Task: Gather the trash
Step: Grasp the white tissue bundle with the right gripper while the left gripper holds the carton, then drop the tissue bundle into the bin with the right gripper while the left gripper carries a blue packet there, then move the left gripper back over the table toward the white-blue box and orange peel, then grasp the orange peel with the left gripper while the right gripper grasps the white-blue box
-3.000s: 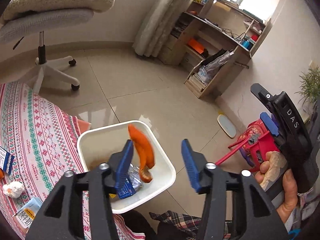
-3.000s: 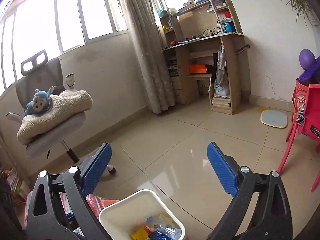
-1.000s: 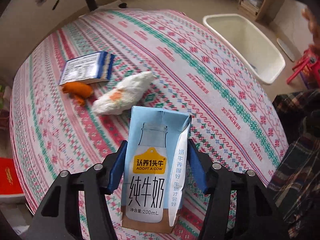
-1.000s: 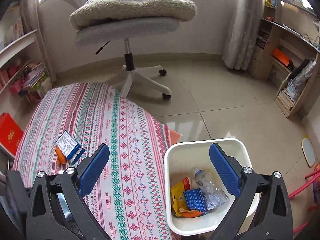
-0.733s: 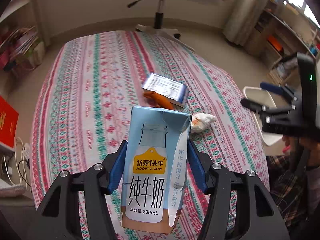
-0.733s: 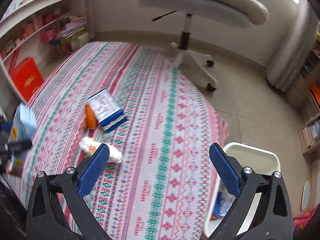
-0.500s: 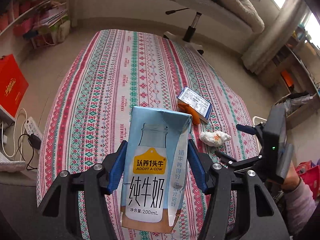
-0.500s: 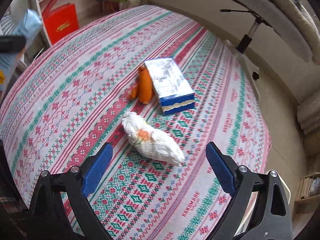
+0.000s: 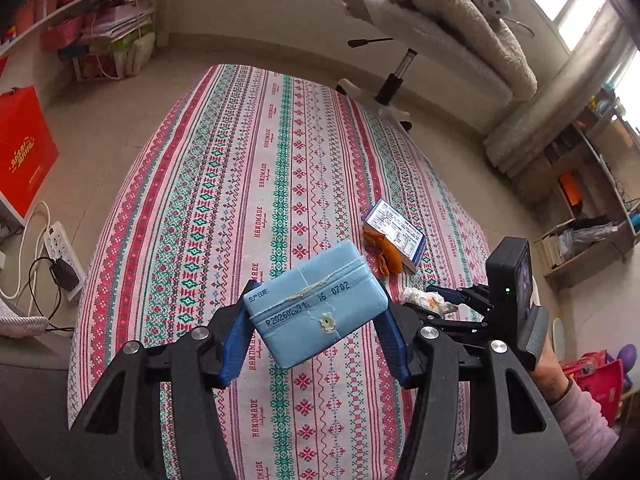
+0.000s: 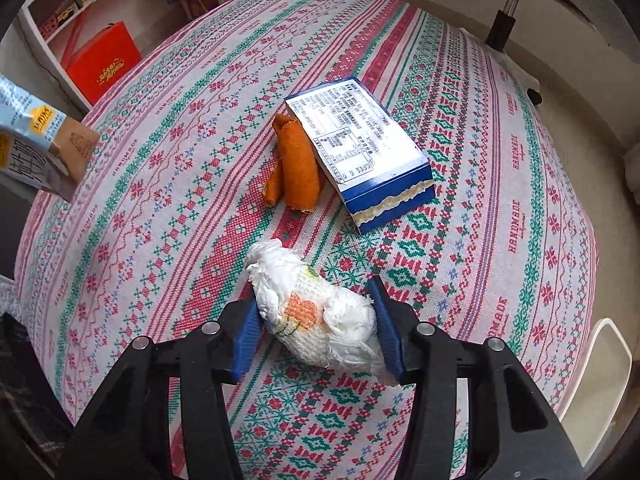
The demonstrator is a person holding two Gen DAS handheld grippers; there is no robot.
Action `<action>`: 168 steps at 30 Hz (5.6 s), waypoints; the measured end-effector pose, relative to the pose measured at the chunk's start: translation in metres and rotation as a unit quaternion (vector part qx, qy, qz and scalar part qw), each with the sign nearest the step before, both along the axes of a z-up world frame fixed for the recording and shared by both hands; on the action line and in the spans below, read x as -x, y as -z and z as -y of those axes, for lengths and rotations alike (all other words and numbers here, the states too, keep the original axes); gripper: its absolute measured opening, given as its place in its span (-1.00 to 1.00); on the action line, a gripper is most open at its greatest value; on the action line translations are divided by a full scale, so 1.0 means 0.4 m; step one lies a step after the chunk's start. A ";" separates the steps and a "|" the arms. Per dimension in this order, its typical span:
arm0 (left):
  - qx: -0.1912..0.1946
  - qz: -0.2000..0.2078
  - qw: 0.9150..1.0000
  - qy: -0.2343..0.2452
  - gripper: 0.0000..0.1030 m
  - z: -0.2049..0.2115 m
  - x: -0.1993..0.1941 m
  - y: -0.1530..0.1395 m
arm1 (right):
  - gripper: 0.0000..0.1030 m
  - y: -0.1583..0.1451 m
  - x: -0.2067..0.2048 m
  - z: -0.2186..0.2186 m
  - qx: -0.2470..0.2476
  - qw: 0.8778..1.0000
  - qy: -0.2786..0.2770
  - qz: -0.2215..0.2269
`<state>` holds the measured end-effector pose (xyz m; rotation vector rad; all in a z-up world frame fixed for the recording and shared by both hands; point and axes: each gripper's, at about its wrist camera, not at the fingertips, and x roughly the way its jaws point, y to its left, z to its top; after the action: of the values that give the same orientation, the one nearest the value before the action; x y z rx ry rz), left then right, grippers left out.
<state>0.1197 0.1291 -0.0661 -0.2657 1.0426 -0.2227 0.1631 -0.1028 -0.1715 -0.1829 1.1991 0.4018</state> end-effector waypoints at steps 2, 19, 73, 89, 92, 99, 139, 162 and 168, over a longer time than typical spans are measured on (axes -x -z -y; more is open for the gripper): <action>-0.003 -0.003 1.000 -0.008 0.06 -0.005 0.001 0.006 | -0.08 -0.033 0.010 -0.001 -0.029 1.000 0.002 0.008; -0.004 0.071 0.997 -0.024 0.06 0.058 0.006 -0.043 | -0.07 -0.268 0.060 0.100 -0.147 0.978 0.058 0.133; 0.040 0.126 0.975 0.179 0.06 0.727 0.032 -0.047 | 0.77 -0.403 0.343 0.895 -0.098 0.852 0.436 0.273; 0.072 0.080 0.952 0.285 0.08 1.056 0.082 -0.041 | 0.84 -0.419 0.423 1.041 -0.148 0.797 0.509 0.291; 0.070 0.071 0.951 0.293 0.16 1.080 0.082 -0.036 | 0.84 -0.419 0.428 1.052 -0.153 0.792 0.514 0.291; 0.035 0.094 0.957 0.273 0.29 1.045 0.072 -0.045 | 0.84 -0.420 0.403 1.017 -0.129 0.805 0.501 0.290; 0.008 -0.084 0.996 -0.027 -0.36 0.382 -0.257 0.316 | 0.86 -0.328 0.079 0.493 -0.032 0.938 0.293 0.182; -0.016 0.007 0.998 -0.061 -0.48 0.037 -0.077 -0.004 | 0.86 -0.115 -0.099 0.070 0.031 0.995 0.065 0.065; 0.003 0.022 0.996 -0.082 -0.48 -0.030 -0.050 -0.038 | 0.86 -0.046 -0.163 -0.015 0.044 0.998 0.026 0.040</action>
<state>0.1398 0.1411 -0.0508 -0.3495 0.9718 -0.0838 0.2284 -0.0967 -0.1530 -0.2408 1.1420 0.2928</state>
